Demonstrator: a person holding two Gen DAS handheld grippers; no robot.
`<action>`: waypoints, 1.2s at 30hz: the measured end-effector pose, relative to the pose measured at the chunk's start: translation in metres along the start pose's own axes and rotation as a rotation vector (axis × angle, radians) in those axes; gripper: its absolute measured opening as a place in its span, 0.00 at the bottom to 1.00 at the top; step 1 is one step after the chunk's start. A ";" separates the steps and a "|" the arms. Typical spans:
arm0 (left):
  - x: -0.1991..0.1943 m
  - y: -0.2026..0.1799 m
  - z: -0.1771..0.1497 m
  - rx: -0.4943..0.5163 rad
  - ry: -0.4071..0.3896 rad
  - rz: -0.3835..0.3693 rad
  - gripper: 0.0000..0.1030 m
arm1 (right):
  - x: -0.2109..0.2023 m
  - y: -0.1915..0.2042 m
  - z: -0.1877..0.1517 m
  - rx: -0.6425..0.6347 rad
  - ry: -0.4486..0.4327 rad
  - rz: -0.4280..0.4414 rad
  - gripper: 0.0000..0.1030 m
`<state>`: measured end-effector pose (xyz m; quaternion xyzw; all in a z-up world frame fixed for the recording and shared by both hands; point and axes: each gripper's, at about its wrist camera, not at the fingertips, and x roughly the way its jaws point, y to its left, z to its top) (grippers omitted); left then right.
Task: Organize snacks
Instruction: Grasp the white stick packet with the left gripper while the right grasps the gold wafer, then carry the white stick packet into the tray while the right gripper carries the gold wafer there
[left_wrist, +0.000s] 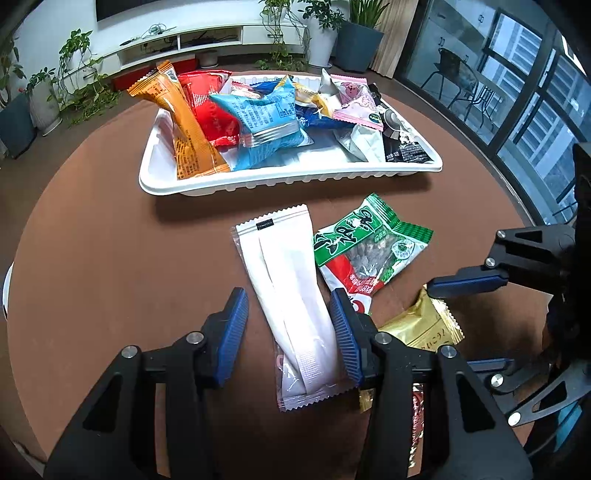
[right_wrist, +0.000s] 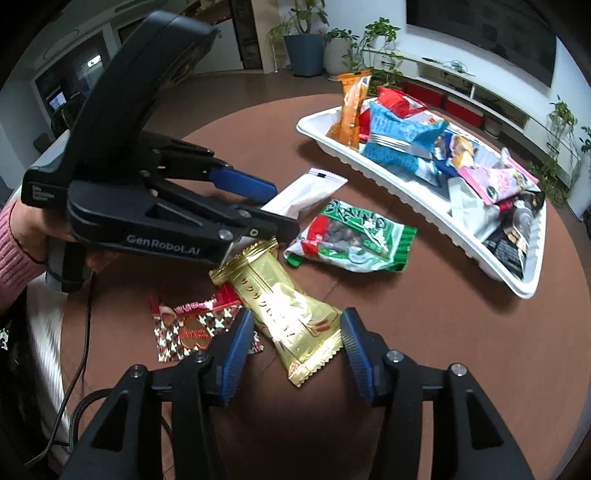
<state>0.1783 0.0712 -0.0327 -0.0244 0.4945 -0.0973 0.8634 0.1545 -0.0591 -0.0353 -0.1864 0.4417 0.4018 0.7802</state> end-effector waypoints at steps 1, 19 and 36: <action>0.000 0.000 0.000 0.000 0.000 0.000 0.43 | 0.000 0.000 0.002 -0.007 0.001 -0.003 0.52; 0.001 -0.001 0.001 0.023 -0.009 0.008 0.43 | 0.026 0.015 0.025 -0.145 0.073 0.026 0.55; 0.002 -0.010 -0.003 0.108 -0.048 0.055 0.19 | 0.009 0.003 -0.002 0.035 0.004 0.072 0.33</action>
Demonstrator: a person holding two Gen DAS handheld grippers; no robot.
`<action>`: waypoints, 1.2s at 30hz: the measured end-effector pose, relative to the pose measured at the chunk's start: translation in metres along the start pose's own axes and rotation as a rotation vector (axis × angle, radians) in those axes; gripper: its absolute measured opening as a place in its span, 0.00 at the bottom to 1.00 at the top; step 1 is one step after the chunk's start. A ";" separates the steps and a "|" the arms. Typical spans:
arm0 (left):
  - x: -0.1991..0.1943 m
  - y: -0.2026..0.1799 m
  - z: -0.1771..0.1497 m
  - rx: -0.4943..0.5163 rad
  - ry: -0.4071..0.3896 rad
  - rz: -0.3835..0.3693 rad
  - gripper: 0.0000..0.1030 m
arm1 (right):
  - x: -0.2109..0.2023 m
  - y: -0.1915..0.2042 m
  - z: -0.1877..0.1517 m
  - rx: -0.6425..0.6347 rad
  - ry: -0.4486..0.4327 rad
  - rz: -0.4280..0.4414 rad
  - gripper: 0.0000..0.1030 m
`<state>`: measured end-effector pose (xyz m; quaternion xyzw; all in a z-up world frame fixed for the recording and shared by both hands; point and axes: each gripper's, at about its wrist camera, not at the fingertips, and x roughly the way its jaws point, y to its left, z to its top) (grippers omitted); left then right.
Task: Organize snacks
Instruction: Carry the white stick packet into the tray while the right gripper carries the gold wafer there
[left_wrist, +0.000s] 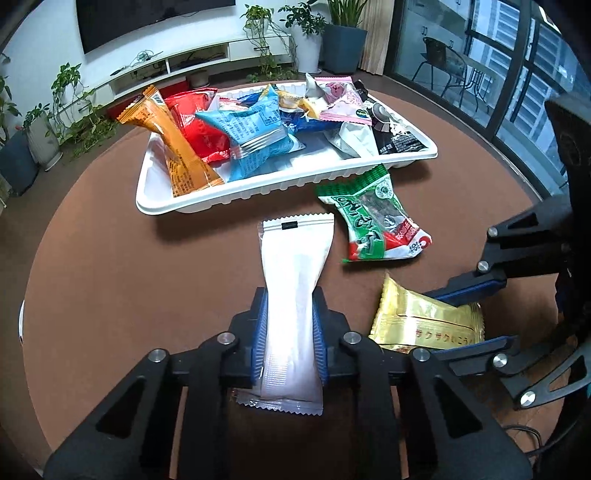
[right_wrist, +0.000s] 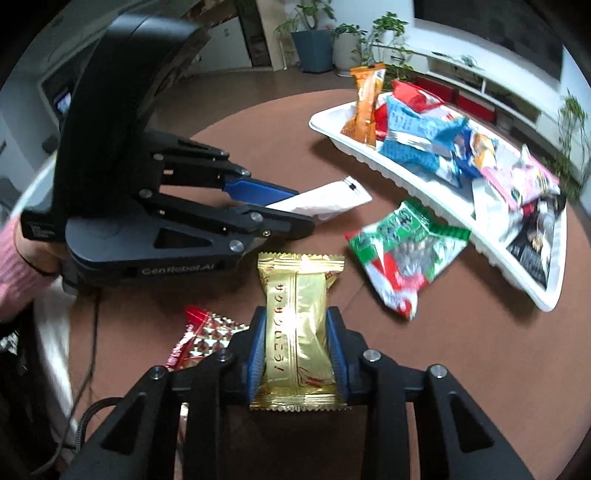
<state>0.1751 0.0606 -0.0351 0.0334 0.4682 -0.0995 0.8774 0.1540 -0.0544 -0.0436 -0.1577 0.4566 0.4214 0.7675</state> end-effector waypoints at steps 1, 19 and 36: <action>0.000 0.000 0.000 -0.002 -0.001 -0.002 0.19 | -0.002 -0.002 -0.004 0.025 -0.007 0.023 0.33; -0.033 0.009 0.005 -0.054 -0.067 -0.040 0.19 | -0.041 -0.033 -0.023 0.263 -0.120 0.173 0.33; -0.048 0.024 0.050 -0.085 -0.113 -0.084 0.19 | -0.067 -0.091 0.015 0.430 -0.265 0.169 0.33</action>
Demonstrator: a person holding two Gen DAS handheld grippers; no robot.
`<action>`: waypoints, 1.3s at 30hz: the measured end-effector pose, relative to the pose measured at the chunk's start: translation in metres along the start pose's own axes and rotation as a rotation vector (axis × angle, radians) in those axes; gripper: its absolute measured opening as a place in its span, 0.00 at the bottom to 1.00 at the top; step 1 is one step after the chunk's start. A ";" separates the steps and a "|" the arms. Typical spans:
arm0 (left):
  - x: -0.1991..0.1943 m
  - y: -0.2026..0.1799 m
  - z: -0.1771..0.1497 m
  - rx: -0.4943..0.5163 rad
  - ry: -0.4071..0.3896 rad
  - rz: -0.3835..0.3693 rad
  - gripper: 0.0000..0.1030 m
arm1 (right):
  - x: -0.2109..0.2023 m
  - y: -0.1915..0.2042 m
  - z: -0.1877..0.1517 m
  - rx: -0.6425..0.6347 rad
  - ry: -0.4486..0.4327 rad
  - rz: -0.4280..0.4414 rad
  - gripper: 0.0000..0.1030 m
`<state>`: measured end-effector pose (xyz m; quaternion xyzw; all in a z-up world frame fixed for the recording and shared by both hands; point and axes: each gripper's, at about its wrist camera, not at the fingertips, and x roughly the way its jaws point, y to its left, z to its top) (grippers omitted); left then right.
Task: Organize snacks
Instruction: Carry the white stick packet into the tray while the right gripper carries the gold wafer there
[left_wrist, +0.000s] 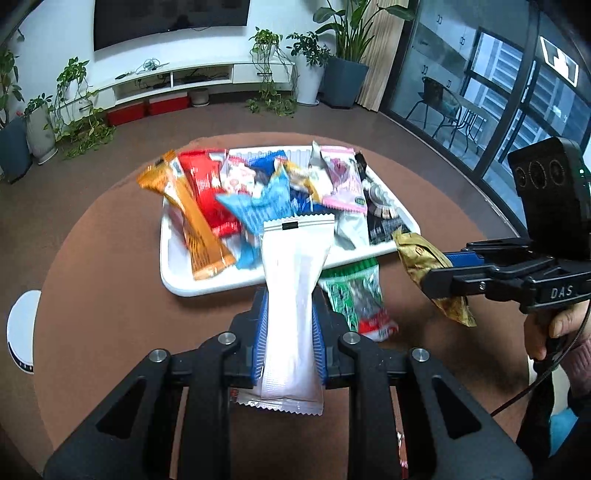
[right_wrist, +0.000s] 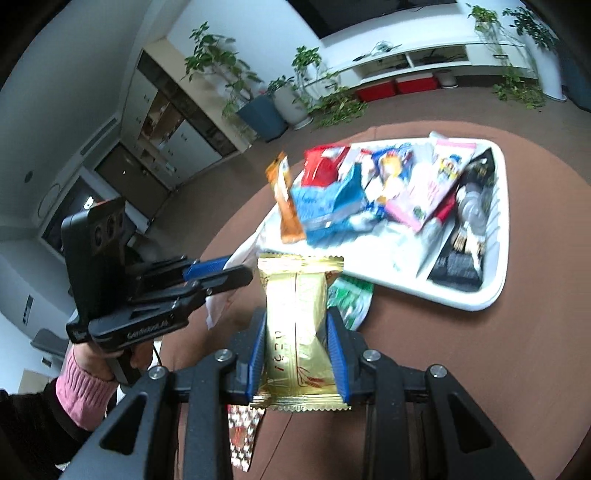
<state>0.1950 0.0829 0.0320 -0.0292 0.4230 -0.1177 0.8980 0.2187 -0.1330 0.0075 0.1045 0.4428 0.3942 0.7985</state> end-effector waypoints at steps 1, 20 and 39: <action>0.000 0.001 0.005 0.000 -0.001 -0.004 0.19 | -0.001 -0.002 0.005 0.004 -0.010 -0.004 0.33; 0.021 0.027 0.080 -0.021 -0.001 0.007 0.19 | 0.012 -0.042 0.079 0.090 -0.098 -0.055 0.33; 0.073 0.021 0.110 0.010 0.050 0.069 0.24 | 0.045 -0.066 0.114 0.078 -0.079 -0.158 0.34</action>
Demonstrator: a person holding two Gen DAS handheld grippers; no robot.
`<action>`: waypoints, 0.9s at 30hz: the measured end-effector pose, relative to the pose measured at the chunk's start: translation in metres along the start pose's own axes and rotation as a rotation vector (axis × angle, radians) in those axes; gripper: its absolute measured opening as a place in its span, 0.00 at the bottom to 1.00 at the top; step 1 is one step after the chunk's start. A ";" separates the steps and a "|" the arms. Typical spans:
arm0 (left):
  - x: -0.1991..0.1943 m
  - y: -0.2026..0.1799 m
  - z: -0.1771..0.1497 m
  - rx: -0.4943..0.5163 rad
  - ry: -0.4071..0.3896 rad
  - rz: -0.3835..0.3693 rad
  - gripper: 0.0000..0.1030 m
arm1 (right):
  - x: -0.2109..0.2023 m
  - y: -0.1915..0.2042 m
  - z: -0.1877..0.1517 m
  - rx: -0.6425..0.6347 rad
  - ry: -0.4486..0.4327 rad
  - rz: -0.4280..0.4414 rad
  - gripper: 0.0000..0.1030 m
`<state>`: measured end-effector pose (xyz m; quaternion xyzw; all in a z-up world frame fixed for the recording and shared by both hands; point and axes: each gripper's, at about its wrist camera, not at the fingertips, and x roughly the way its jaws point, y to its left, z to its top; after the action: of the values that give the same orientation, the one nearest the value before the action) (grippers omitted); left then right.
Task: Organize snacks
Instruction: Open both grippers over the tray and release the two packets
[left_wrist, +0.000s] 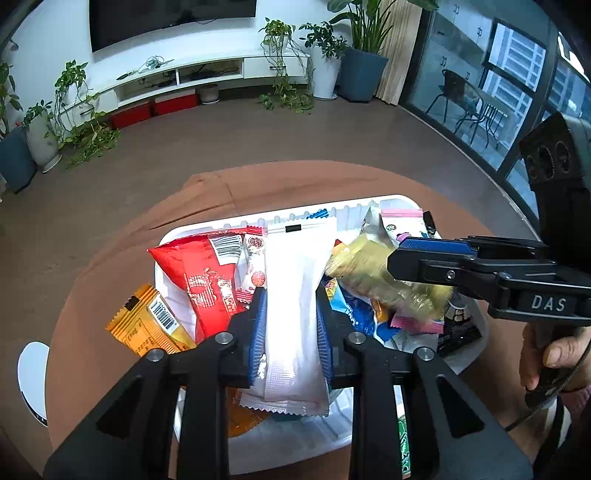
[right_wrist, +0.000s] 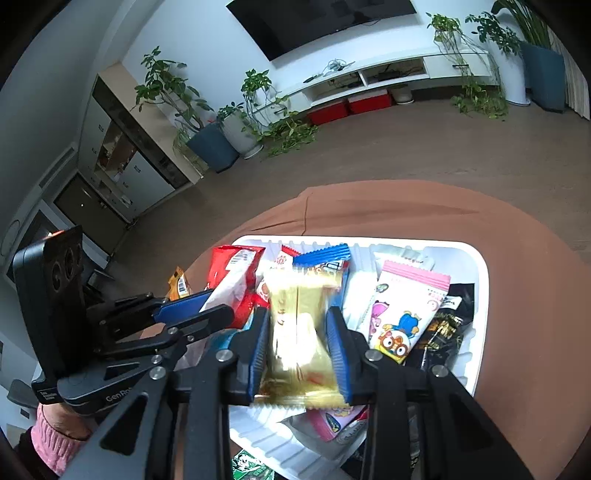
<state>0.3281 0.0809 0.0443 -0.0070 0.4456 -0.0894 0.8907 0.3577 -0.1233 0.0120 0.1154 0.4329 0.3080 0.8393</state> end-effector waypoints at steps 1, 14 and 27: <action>0.000 0.000 0.000 -0.001 0.000 0.000 0.24 | -0.001 0.000 -0.001 0.002 -0.005 -0.002 0.37; -0.020 -0.007 -0.008 -0.002 -0.041 0.033 0.28 | -0.026 0.012 -0.017 -0.033 -0.051 -0.006 0.47; -0.077 -0.032 -0.054 -0.003 -0.067 0.028 0.42 | -0.064 0.040 -0.060 -0.066 -0.061 0.015 0.53</action>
<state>0.2351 0.0660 0.0756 -0.0051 0.4158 -0.0759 0.9063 0.2653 -0.1355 0.0362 0.1001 0.3957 0.3247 0.8532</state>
